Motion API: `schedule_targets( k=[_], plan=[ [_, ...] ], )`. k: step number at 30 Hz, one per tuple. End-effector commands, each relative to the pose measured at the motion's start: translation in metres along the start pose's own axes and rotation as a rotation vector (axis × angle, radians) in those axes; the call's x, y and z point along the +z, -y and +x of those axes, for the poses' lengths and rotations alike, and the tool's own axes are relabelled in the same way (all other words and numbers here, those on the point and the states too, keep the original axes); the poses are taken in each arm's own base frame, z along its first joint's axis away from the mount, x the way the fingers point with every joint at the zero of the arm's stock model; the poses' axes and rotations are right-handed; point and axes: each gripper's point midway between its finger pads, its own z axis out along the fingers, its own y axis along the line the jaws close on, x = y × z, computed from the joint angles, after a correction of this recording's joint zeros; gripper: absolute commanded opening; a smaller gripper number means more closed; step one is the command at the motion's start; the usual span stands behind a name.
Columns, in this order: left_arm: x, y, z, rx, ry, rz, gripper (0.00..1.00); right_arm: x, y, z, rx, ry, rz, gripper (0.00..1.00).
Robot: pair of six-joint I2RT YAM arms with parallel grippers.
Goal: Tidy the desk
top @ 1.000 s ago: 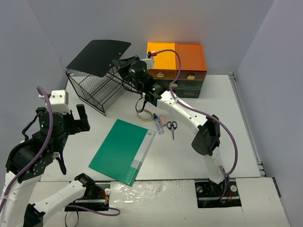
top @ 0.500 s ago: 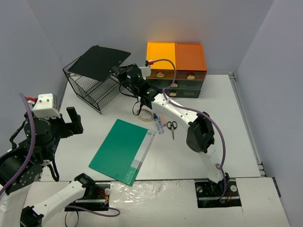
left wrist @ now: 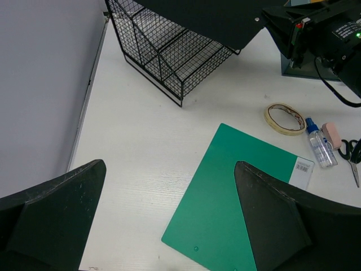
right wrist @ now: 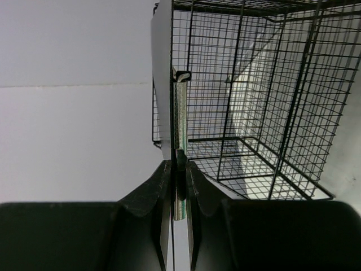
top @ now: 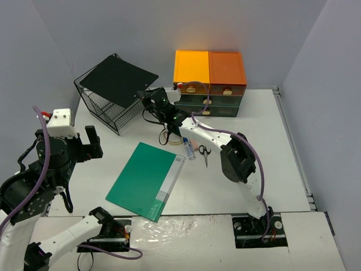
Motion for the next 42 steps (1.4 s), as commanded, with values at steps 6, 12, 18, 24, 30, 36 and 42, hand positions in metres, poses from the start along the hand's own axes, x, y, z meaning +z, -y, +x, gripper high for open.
schedule_targets(
  k=[6, 12, 18, 24, 30, 36, 42],
  plan=[
    [0.001, 0.003, -0.013, -0.011, 0.033, 0.001, 0.97, -0.042, -0.099, -0.008, 0.074, 0.03, -0.206, 0.0],
    [0.002, 0.003, -0.012, -0.008, 0.033, 0.001, 0.97, -0.048, -0.105, -0.007, 0.064, 0.037, -0.212, 0.0],
    [0.0, 0.002, -0.01, -0.008, 0.033, 0.003, 0.97, -0.053, -0.109, -0.005, 0.058, 0.041, -0.215, 0.0],
    [-0.001, 0.002, -0.01, -0.01, 0.033, 0.008, 0.97, -0.048, -0.113, -0.003, 0.045, 0.051, -0.223, 0.0],
    [-0.004, 0.0, -0.014, -0.013, 0.043, 0.007, 0.97, -0.028, -0.14, 0.001, 0.017, 0.025, -0.287, 0.0],
    [-0.007, -0.001, -0.018, -0.016, 0.051, 0.008, 0.97, -0.012, -0.153, 0.006, 0.007, -0.04, -0.39, 0.0],
    [-0.007, -0.001, -0.02, -0.018, 0.054, 0.01, 0.97, 0.0, -0.138, 0.003, -0.005, -0.05, -0.366, 0.0]
  ],
)
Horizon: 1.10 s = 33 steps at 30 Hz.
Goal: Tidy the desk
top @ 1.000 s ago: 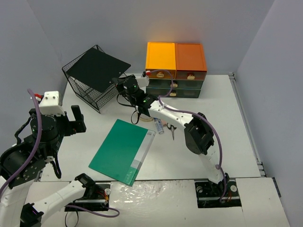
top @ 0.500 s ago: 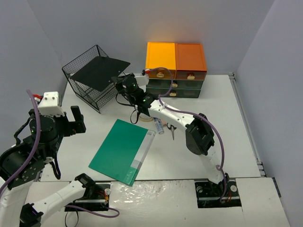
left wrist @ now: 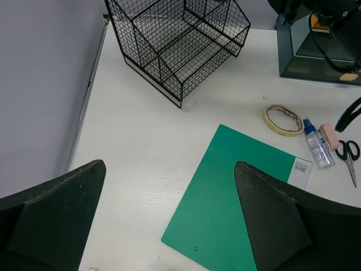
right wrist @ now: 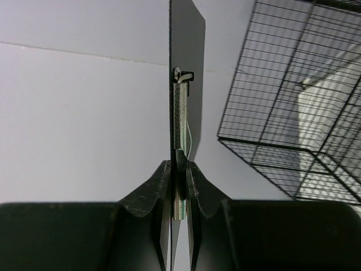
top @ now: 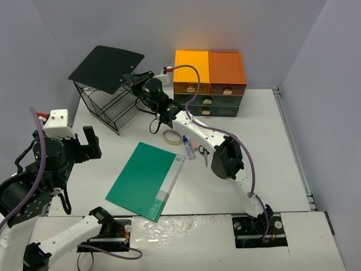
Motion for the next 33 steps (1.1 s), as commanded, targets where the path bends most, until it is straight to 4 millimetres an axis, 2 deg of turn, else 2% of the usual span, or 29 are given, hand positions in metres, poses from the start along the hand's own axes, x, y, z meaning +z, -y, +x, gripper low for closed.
schedule_targets(
  k=[1, 4, 6, 7, 12, 14, 17, 23, 25, 29, 33],
  plan=[
    [-0.003, 0.001, -0.019, -0.015, 0.047, 0.003, 0.97, -0.004, -0.045, -0.016, 0.027, 0.007, -0.128, 0.0],
    [-0.002, 0.002, -0.018, -0.013, 0.046, 0.006, 0.97, -0.009, -0.045, -0.015, 0.018, 0.0, -0.124, 0.0],
    [0.0, 0.003, -0.016, -0.006, 0.039, 0.008, 0.97, -0.017, -0.056, -0.017, 0.016, 0.003, -0.139, 0.0],
    [0.001, 0.004, -0.014, -0.001, 0.035, 0.007, 0.97, -0.018, -0.056, -0.017, 0.007, 0.009, -0.134, 0.0],
    [0.013, 0.006, 0.004, 0.057, -0.005, -0.005, 0.97, -0.036, -0.07, -0.029, -0.034, 0.041, -0.084, 0.0],
    [0.014, 0.005, 0.008, 0.061, -0.01, -0.014, 0.97, -0.042, -0.069, -0.029, -0.031, 0.04, -0.067, 0.0],
    [0.015, 0.005, 0.008, 0.061, -0.01, -0.014, 0.97, -0.057, -0.084, -0.036, -0.04, 0.062, -0.078, 0.0],
    [0.016, 0.009, 0.007, 0.048, -0.01, -0.005, 0.97, -0.076, -0.092, -0.051, -0.06, 0.099, -0.07, 0.0],
    [0.016, 0.009, 0.006, 0.044, -0.008, -0.006, 0.97, -0.088, -0.101, -0.061, -0.054, 0.13, -0.07, 0.0],
    [0.016, 0.007, 0.003, 0.049, -0.001, -0.016, 0.97, -0.099, -0.09, -0.07, -0.034, 0.156, -0.028, 0.0],
    [0.013, 0.007, -0.003, 0.04, 0.011, -0.013, 0.97, -0.108, -0.084, -0.07, -0.012, 0.172, 0.002, 0.0]
  ],
)
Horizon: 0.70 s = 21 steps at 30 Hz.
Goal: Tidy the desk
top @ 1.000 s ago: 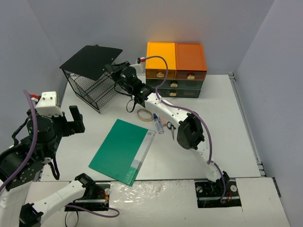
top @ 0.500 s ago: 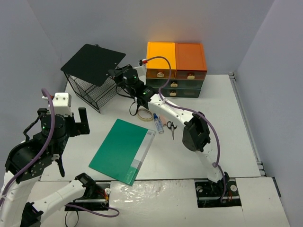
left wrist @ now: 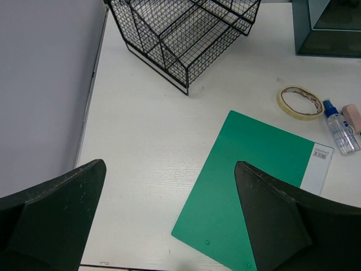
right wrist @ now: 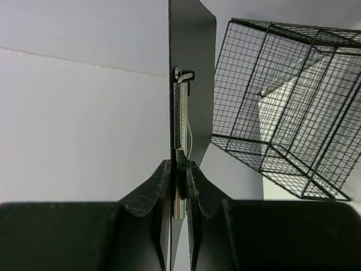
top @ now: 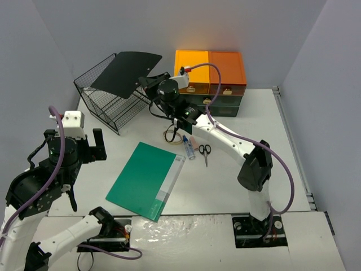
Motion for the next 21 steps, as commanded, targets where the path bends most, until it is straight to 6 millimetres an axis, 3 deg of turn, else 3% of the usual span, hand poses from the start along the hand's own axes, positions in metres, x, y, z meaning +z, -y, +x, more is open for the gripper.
schedule_targets(
  k=[1, 4, 13, 21],
  plan=[
    [-0.004, 0.001, -0.027, -0.035, 0.067, 0.003, 0.97, -0.03, -0.053, -0.037, 0.107, 0.111, -0.097, 0.0],
    [-0.005, 0.002, -0.027, -0.041, 0.064, 0.011, 0.97, -0.034, -0.046, -0.04, 0.137, 0.133, -0.076, 0.0],
    [-0.008, 0.0, -0.027, -0.042, 0.064, 0.01, 0.97, -0.04, -0.034, -0.015, 0.189, 0.116, -0.033, 0.0],
    [-0.012, -0.005, -0.026, -0.048, 0.065, 0.001, 0.97, -0.027, -0.019, 0.0, 0.201, 0.108, 0.0, 0.0]
  ],
)
